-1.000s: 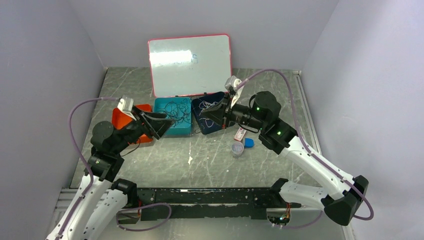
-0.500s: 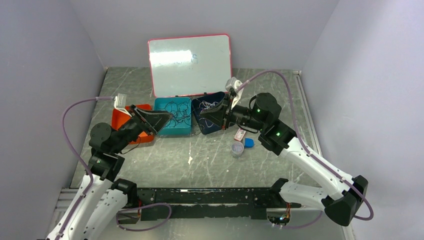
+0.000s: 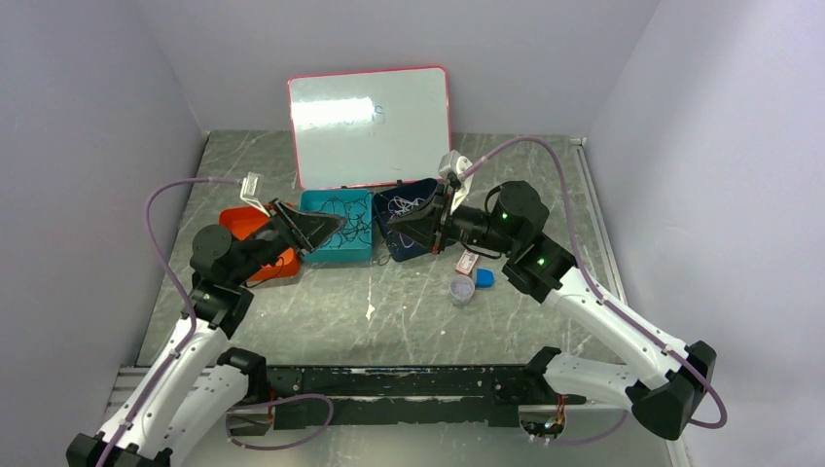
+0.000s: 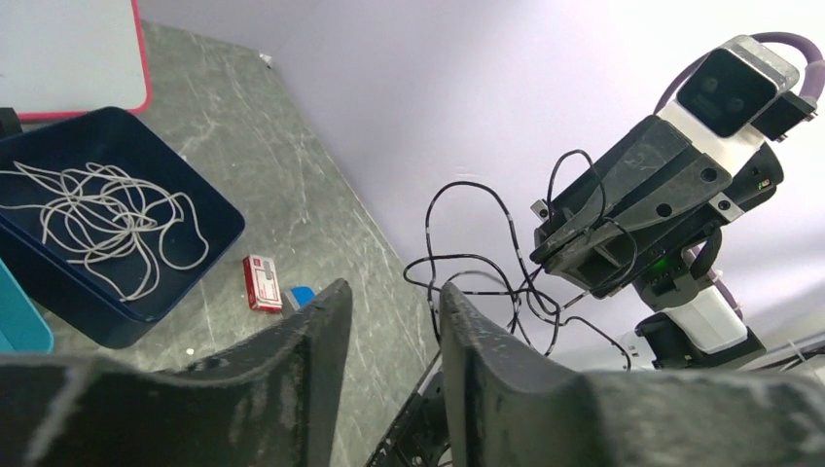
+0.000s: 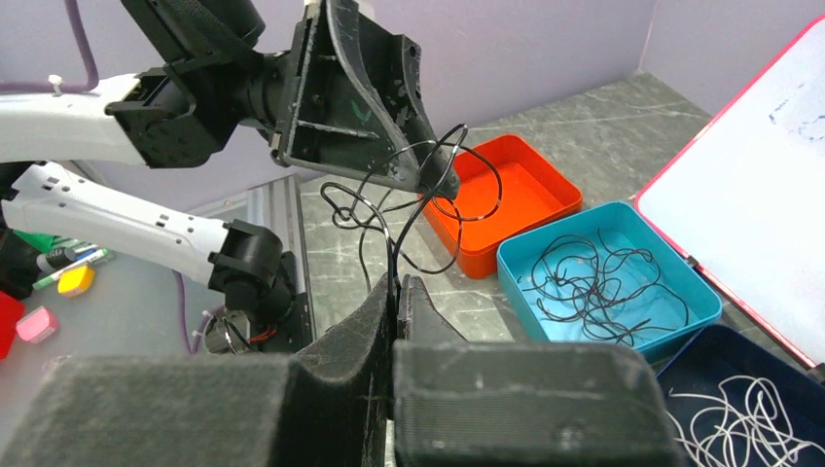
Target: Untangle the cables
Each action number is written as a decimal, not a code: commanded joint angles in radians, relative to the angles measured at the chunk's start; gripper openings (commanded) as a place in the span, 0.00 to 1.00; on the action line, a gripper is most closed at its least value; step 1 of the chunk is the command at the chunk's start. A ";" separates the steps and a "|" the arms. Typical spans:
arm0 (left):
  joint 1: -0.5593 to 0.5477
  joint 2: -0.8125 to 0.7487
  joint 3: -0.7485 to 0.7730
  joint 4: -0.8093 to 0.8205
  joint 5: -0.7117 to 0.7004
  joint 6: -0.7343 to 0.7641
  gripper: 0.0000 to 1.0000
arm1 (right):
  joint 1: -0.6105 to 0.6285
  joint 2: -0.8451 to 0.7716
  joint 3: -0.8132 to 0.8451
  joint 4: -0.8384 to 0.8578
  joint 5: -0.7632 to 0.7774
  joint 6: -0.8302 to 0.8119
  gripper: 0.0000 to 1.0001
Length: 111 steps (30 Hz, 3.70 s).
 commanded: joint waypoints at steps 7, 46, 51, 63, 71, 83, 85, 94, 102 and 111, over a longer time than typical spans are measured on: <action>0.007 0.013 -0.019 0.151 0.098 -0.051 0.24 | 0.014 -0.001 -0.011 0.019 0.024 -0.002 0.00; 0.008 0.047 0.393 -0.721 -0.438 0.495 0.07 | 0.014 -0.234 -0.107 -0.207 0.843 0.026 0.00; 0.008 0.050 0.432 -0.806 -0.553 0.544 0.07 | 0.014 -0.301 -0.130 -0.254 1.025 0.067 0.00; 0.008 0.053 0.435 -0.773 -0.449 0.617 0.07 | 0.014 -0.277 -0.147 -0.169 0.751 -0.016 0.04; 0.008 0.069 0.460 -0.785 -0.456 0.630 0.07 | 0.014 -0.188 -0.131 -0.108 0.422 -0.062 0.19; 0.008 0.108 0.596 -0.794 -0.485 0.652 0.07 | 0.015 -0.079 -0.118 -0.073 0.183 -0.076 0.36; 0.008 0.119 0.634 -0.803 -0.492 0.661 0.07 | 0.014 -0.091 -0.133 -0.066 0.188 -0.071 0.37; 0.008 0.203 0.769 -0.868 -0.641 0.747 0.07 | 0.014 -0.131 -0.172 -0.087 0.224 -0.066 0.38; 0.008 0.321 0.853 -0.868 -0.738 0.789 0.07 | 0.014 -0.192 -0.195 -0.116 0.334 -0.041 0.49; 0.027 0.393 0.900 -0.902 -0.876 0.817 0.07 | 0.014 -0.230 -0.213 -0.152 0.364 -0.046 0.57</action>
